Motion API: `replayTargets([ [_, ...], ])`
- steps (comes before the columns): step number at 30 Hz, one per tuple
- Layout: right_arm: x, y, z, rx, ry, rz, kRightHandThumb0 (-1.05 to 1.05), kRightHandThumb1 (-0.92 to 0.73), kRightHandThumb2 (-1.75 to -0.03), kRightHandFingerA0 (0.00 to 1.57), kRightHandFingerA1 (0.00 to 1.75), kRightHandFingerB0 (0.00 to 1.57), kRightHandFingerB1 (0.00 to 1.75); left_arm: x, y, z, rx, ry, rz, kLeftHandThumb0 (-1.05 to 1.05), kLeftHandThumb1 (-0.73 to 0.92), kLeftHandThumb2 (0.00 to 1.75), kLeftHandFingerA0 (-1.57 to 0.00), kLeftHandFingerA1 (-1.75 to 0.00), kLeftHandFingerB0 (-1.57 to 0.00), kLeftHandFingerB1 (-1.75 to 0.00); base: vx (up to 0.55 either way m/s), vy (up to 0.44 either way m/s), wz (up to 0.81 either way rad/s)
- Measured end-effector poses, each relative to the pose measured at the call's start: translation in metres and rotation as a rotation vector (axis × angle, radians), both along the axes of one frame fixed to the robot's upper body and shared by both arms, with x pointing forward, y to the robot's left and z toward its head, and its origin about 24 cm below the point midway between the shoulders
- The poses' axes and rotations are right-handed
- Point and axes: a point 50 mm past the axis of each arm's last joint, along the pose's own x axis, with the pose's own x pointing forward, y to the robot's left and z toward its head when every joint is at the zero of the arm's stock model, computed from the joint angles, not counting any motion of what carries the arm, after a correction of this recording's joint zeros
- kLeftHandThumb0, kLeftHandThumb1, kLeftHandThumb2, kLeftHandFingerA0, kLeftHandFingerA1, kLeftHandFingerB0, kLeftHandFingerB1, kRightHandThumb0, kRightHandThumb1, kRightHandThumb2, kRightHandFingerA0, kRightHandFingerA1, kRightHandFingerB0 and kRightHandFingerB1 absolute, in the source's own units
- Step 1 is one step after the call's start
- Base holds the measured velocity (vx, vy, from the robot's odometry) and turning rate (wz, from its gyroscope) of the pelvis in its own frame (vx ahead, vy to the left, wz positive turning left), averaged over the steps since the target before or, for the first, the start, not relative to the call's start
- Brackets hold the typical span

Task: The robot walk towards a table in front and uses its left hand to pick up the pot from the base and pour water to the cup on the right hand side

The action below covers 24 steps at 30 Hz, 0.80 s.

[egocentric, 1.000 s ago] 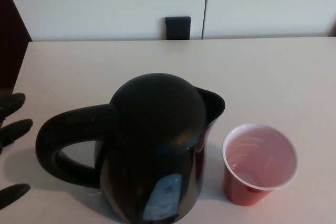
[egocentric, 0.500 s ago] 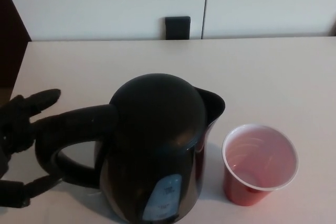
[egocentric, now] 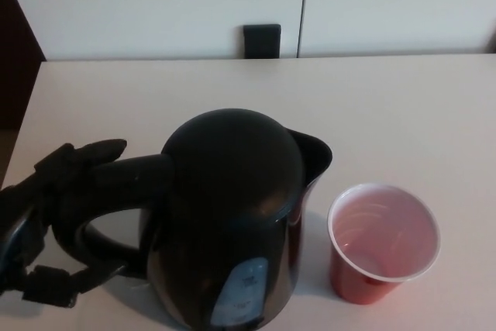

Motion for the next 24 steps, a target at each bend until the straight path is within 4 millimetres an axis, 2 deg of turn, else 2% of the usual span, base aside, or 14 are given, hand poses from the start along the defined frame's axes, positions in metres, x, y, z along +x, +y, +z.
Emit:
replayTargets([
  [1,0.0,0.0,0.0,0.0,0.0,0.0,-0.42,-0.58,-0.57,0.59,0.64,0.56,0.55,0.0,0.0,0.0,0.0,-0.001,0.001,-0.46,0.4,0.64,-0.3,-0.42,-0.2,-0.36,0.0,0.0,0.0],
  [5,0.0,0.0,0.0,0.0,-0.001,0.0,-0.42,-0.58,-0.57,0.57,0.62,0.54,0.53,0.007,-0.003,0.0,-0.023,-0.029,0.043,-0.44,0.4,0.63,-0.32,-0.43,-0.22,-0.37,0.0,0.0,0.0],
  [6,0.001,0.0,0.0,0.0,-0.001,0.0,-0.44,-0.6,-0.57,0.54,0.6,0.54,0.53,0.008,-0.003,0.0,-0.029,-0.033,0.051,-0.36,0.47,0.55,-0.39,-0.38,-0.28,-0.32,0.0,0.0,0.0],
  [9,0.001,0.0,0.0,0.001,-0.002,0.002,-0.42,-0.56,-0.57,0.59,0.61,0.56,0.53,0.012,-0.006,0.001,-0.052,-0.055,0.082,-0.36,0.48,0.55,-0.4,-0.4,-0.29,-0.33,0.0,0.0,0.0],
  [18,0.001,0.0,0.0,-0.002,0.001,0.006,-0.43,-0.59,-0.57,0.58,0.59,0.54,0.5,0.02,-0.008,0.006,-0.076,-0.104,0.155,-0.4,0.49,0.55,-0.41,-0.4,-0.29,-0.32,0.0,0.0,0.0],
  [19,0.001,0.0,0.0,-0.002,0.001,0.006,-0.44,-0.6,-0.56,0.55,0.59,0.52,0.51,0.02,-0.008,0.006,-0.077,-0.107,0.16,-0.38,0.49,0.55,-0.53,-0.44,-0.29,-0.32,0.0,0.0,0.0],
  [20,0.001,0.0,0.0,-0.003,0.001,0.007,-0.45,-0.57,-0.57,0.56,0.58,0.56,0.53,0.021,-0.008,0.006,-0.078,-0.11,0.168,-0.32,0.51,0.56,-0.79,-0.49,-0.32,-0.34,0.0,0.0,0.0],
  [24,0.002,0.0,0.001,-0.004,-0.001,0.01,-0.45,-0.57,-0.57,0.56,0.58,0.56,0.53,0.027,-0.009,0.007,-0.098,-0.123,0.204,-0.32,0.51,0.56,-0.79,-0.49,-0.32,-0.34,0.0,0.0,0.0],
])
